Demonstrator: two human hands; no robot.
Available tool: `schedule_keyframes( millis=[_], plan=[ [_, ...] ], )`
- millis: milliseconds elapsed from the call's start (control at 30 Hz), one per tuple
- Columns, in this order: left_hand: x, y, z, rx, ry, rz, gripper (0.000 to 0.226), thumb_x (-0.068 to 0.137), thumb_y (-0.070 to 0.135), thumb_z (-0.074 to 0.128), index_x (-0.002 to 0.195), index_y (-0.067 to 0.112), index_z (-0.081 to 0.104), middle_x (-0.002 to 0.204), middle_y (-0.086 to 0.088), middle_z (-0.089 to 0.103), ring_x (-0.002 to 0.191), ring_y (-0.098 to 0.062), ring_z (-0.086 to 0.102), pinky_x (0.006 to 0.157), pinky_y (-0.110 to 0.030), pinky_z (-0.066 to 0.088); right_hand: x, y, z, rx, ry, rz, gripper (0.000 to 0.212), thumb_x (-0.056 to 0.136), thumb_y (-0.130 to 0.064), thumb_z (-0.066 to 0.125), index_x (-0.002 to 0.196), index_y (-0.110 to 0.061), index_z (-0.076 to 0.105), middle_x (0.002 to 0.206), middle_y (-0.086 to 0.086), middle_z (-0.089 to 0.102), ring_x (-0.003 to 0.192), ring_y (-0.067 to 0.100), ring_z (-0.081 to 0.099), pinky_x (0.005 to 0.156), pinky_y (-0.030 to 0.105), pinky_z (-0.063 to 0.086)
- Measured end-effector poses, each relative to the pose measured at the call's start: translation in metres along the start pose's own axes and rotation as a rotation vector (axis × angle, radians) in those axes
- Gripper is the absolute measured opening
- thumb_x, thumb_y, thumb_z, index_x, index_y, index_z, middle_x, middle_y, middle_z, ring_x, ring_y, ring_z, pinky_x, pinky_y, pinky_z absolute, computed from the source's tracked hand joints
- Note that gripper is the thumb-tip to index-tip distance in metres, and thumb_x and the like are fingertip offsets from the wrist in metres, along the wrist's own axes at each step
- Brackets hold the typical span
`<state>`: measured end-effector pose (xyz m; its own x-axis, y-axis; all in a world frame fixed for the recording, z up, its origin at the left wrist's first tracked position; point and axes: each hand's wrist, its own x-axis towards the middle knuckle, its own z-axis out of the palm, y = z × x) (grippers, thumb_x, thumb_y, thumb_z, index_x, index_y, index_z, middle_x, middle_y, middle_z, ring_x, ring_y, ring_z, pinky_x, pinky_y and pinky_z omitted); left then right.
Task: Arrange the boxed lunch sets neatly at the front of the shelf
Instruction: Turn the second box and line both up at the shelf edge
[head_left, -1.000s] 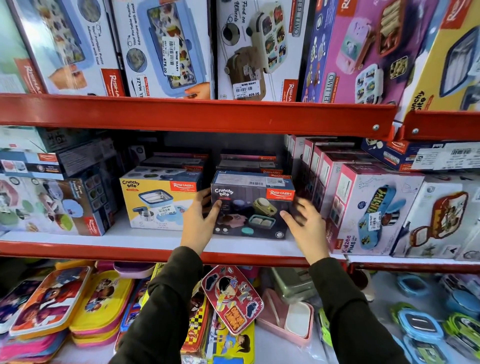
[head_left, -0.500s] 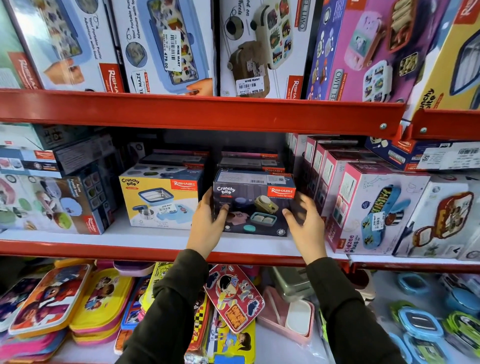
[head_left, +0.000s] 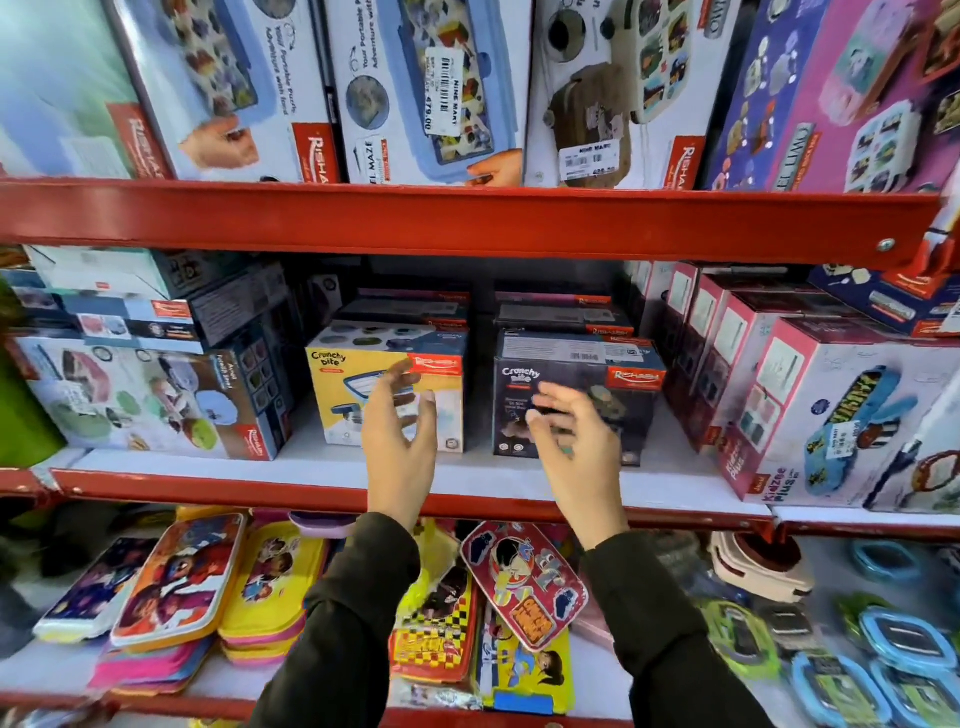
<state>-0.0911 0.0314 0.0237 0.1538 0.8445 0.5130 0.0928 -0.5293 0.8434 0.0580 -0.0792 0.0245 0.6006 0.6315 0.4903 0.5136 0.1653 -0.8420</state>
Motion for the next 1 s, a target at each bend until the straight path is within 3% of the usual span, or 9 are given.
schedule_keyframes(
  millis=[100, 167, 267, 367, 500, 633, 800, 933, 1000],
  plan=[
    [0.012, -0.013, -0.024, 0.034, 0.029, -0.03, 0.052, 0.106, 0.023, 0.056, 0.154, 0.016, 0.037, 0.15, -0.006, 0.046, 0.138, -0.025, 0.047, 0.109, -0.031, 0.04, 0.0, -0.006, 0.035, -0.042, -0.155, 0.09, 0.04, 0.099, -0.018, 0.062, 0.138, -0.012, 0.057, 0.129, -0.003, 0.065, 0.106, 0.003, 0.063, 0.085, 0.002, 0.047],
    [0.023, -0.02, -0.039, 0.086, 0.049, -0.098, 0.063, 0.106, 0.022, 0.056, 0.16, 0.009, 0.028, 0.16, -0.014, 0.031, 0.149, -0.03, 0.035, 0.112, -0.022, 0.028, 0.003, -0.007, 0.056, -0.062, -0.233, 0.166, 0.045, 0.099, -0.019, 0.06, 0.143, -0.01, 0.052, 0.14, 0.004, 0.061, 0.119, 0.011, 0.06, 0.099, 0.013, 0.047],
    [0.041, -0.034, -0.057, 0.143, 0.008, -0.236, 0.079, 0.105, 0.028, 0.058, 0.165, 0.002, 0.014, 0.167, -0.022, 0.018, 0.156, -0.039, 0.023, 0.119, -0.03, 0.021, 0.009, -0.003, 0.082, -0.158, -0.292, 0.246, 0.055, 0.099, -0.025, 0.059, 0.15, -0.009, 0.044, 0.15, 0.013, 0.054, 0.138, 0.027, 0.053, 0.117, 0.042, 0.041],
    [0.055, -0.048, -0.071, 0.255, -0.128, -0.35, 0.083, 0.1, 0.036, 0.061, 0.162, -0.002, 0.021, 0.163, -0.028, 0.029, 0.153, -0.047, 0.026, 0.123, -0.045, 0.021, 0.011, -0.009, 0.096, -0.258, -0.322, 0.295, 0.062, 0.1, -0.027, 0.057, 0.153, -0.005, 0.036, 0.155, 0.018, 0.048, 0.143, 0.033, 0.046, 0.119, 0.041, 0.037],
    [0.061, -0.059, -0.087, 0.199, -0.188, -0.308, 0.079, 0.085, 0.055, 0.046, 0.147, 0.007, 0.048, 0.144, -0.021, 0.058, 0.137, -0.042, 0.048, 0.117, -0.05, 0.037, 0.004, -0.012, 0.099, -0.28, -0.298, 0.265, 0.069, 0.087, -0.033, 0.072, 0.147, -0.013, 0.045, 0.145, 0.011, 0.059, 0.136, 0.03, 0.054, 0.114, 0.037, 0.042],
    [0.057, -0.056, -0.101, 0.077, -0.141, -0.233, 0.052, 0.107, 0.026, 0.049, 0.158, 0.016, 0.041, 0.142, -0.014, 0.048, 0.126, -0.027, 0.046, 0.114, -0.036, 0.035, -0.008, -0.012, 0.092, -0.209, -0.254, 0.261, 0.099, 0.068, -0.038, 0.088, 0.152, -0.027, 0.037, 0.151, 0.002, 0.049, 0.138, 0.019, 0.049, 0.117, 0.043, 0.042],
    [0.056, -0.05, -0.11, 0.05, -0.088, -0.204, 0.052, 0.106, 0.011, 0.045, 0.157, 0.018, 0.043, 0.131, -0.011, 0.042, 0.116, -0.018, 0.04, 0.104, -0.025, 0.029, -0.015, -0.022, 0.084, -0.172, -0.142, 0.146, 0.084, 0.074, -0.019, 0.088, 0.146, -0.028, 0.047, 0.14, 0.0, 0.05, 0.129, 0.013, 0.049, 0.116, 0.037, 0.04],
    [0.054, -0.044, -0.119, 0.02, -0.087, -0.176, 0.05, 0.108, 0.019, 0.048, 0.158, 0.02, 0.044, 0.141, -0.008, 0.047, 0.124, -0.012, 0.043, 0.107, -0.019, 0.029, -0.016, -0.03, 0.078, -0.143, -0.122, 0.071, 0.079, 0.073, -0.027, 0.088, 0.143, -0.03, 0.053, 0.127, -0.013, 0.054, 0.111, -0.01, 0.055, 0.107, 0.035, 0.051],
    [0.053, -0.041, -0.124, -0.051, -0.103, -0.159, 0.052, 0.108, 0.03, 0.052, 0.158, 0.023, 0.043, 0.149, -0.001, 0.049, 0.133, -0.009, 0.046, 0.114, -0.023, 0.032, -0.014, -0.034, 0.076, -0.131, -0.131, 0.061, 0.076, 0.073, -0.035, 0.086, 0.142, -0.029, 0.055, 0.127, -0.01, 0.063, 0.114, 0.0, 0.062, 0.102, 0.037, 0.056]
  ],
)
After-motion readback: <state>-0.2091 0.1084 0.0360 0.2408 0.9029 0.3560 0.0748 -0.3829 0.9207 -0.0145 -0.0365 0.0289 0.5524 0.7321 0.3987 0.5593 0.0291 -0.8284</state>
